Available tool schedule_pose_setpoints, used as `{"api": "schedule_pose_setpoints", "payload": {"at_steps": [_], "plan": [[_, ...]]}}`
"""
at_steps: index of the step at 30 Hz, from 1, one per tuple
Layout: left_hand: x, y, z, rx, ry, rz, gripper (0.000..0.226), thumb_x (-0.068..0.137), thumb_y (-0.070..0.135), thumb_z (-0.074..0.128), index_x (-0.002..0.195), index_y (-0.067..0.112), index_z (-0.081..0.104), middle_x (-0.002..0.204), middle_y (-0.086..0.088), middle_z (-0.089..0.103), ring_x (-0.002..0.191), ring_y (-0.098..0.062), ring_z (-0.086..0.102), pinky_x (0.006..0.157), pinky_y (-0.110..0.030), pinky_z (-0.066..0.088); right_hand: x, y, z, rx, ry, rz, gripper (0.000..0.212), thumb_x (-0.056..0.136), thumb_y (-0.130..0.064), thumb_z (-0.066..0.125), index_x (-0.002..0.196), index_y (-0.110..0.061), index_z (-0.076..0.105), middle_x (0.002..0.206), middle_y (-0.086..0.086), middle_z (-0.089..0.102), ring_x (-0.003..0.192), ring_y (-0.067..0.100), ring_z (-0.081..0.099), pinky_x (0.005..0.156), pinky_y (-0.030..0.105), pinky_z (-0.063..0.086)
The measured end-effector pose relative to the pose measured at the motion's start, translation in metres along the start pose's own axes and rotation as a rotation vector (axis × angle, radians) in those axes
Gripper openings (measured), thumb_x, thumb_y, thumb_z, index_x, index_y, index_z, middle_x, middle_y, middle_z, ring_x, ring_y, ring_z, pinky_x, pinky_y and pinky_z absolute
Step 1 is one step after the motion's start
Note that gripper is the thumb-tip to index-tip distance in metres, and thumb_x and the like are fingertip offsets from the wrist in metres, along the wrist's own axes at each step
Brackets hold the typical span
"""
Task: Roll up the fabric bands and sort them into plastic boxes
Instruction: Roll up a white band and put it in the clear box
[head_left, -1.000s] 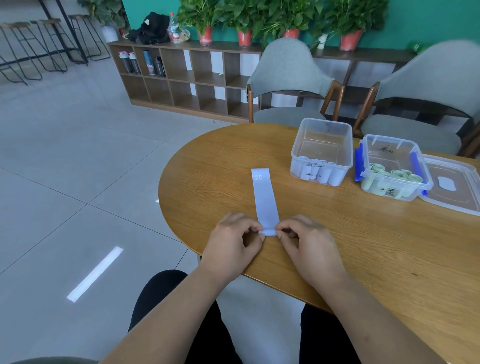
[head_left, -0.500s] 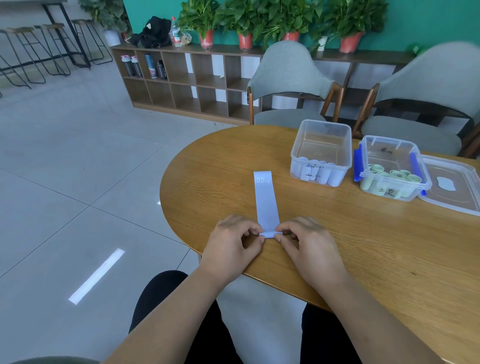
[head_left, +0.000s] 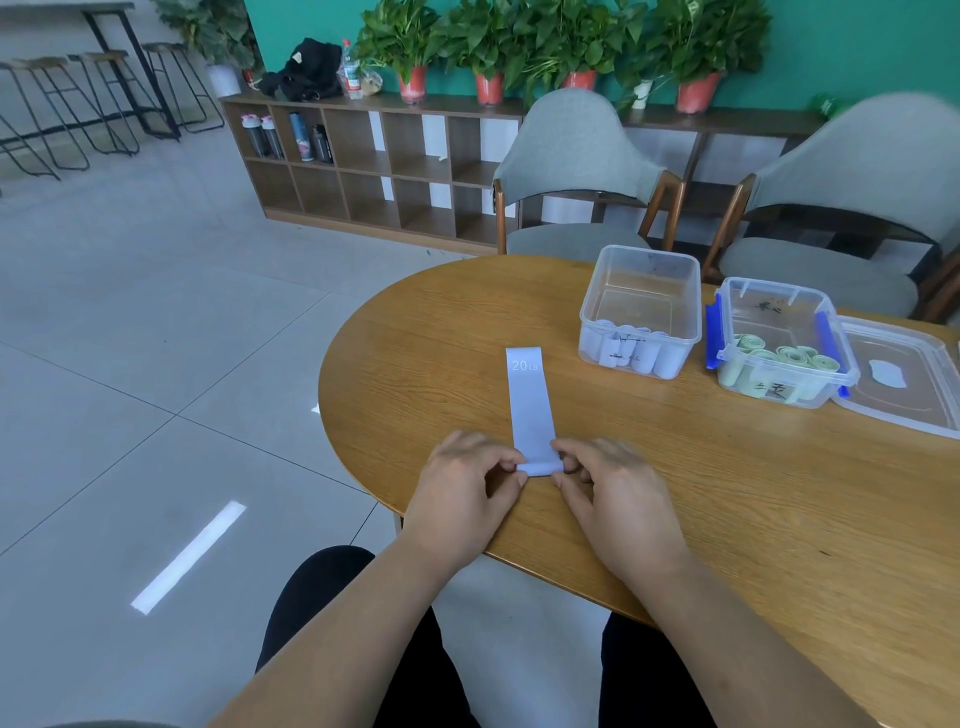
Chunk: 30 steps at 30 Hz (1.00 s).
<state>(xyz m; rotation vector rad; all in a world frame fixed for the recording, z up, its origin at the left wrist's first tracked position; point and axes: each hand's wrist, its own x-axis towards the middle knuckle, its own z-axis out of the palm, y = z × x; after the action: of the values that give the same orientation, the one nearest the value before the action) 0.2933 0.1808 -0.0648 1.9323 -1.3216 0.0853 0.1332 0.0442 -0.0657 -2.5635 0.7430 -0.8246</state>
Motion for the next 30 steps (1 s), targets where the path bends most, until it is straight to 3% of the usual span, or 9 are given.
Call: {"api": "schedule_pose_setpoints", "payload": {"at_steps": [7, 11, 16, 25, 30], "plan": [[-0.002, 0.009, -0.002, -0.034, 0.039, -0.102, 0.014, 0.085, 0.028, 0.085, 0.096, 0.032, 0.076, 0.089, 0.025, 0.069, 0.09, -0.001, 0.061, 0.082, -0.025, 0.052, 0.002, 0.001, -0.003, 0.041, 0.001, 0.021, 0.021, 0.086, -0.026, 0.084, 0.104, -0.032, 0.077, 0.087, -0.022, 0.067, 0.08, -0.003, 0.058, 0.073, 0.027, 0.054], [-0.005, 0.014, 0.002, -0.016, 0.076, -0.126, 0.014, 0.084, 0.025, 0.086, 0.093, 0.031, 0.078, 0.086, 0.023, 0.069, 0.087, -0.003, 0.062, 0.08, -0.029, 0.053, 0.003, 0.001, -0.005, 0.053, 0.009, 0.045, 0.018, 0.086, -0.027, 0.084, 0.102, -0.033, 0.077, 0.085, -0.023, 0.066, 0.077, -0.004, 0.058, 0.072, 0.017, 0.048], [-0.003, 0.013, 0.01, -0.013, 0.084, -0.151, 0.018, 0.085, 0.021, 0.084, 0.099, 0.03, 0.078, 0.092, 0.02, 0.07, 0.092, -0.006, 0.059, 0.086, -0.034, 0.053, 0.006, 0.002, -0.001, 0.065, 0.004, 0.063, 0.013, 0.091, -0.03, 0.078, 0.104, -0.032, 0.078, 0.087, -0.02, 0.065, 0.079, 0.001, 0.059, 0.072, 0.031, 0.055], [0.004, 0.019, 0.011, -0.003, 0.073, -0.224, 0.015, 0.091, 0.024, 0.078, 0.105, 0.03, 0.078, 0.09, 0.019, 0.073, 0.091, -0.009, 0.063, 0.083, -0.032, 0.053, 0.013, -0.004, 0.0, 0.029, -0.061, 0.138, 0.019, 0.095, -0.027, 0.073, 0.113, -0.031, 0.078, 0.102, -0.015, 0.067, 0.093, 0.011, 0.063, 0.081, 0.036, 0.057], [0.008, 0.022, 0.011, -0.032, 0.086, -0.272, 0.006, 0.091, 0.025, 0.078, 0.091, 0.032, 0.076, 0.082, 0.019, 0.069, 0.087, -0.007, 0.062, 0.078, -0.035, 0.055, 0.02, -0.009, -0.001, -0.029, -0.092, 0.152, 0.022, 0.101, -0.03, 0.066, 0.12, -0.029, 0.076, 0.112, -0.01, 0.069, 0.099, 0.015, 0.064, 0.081, 0.034, 0.055]]}}
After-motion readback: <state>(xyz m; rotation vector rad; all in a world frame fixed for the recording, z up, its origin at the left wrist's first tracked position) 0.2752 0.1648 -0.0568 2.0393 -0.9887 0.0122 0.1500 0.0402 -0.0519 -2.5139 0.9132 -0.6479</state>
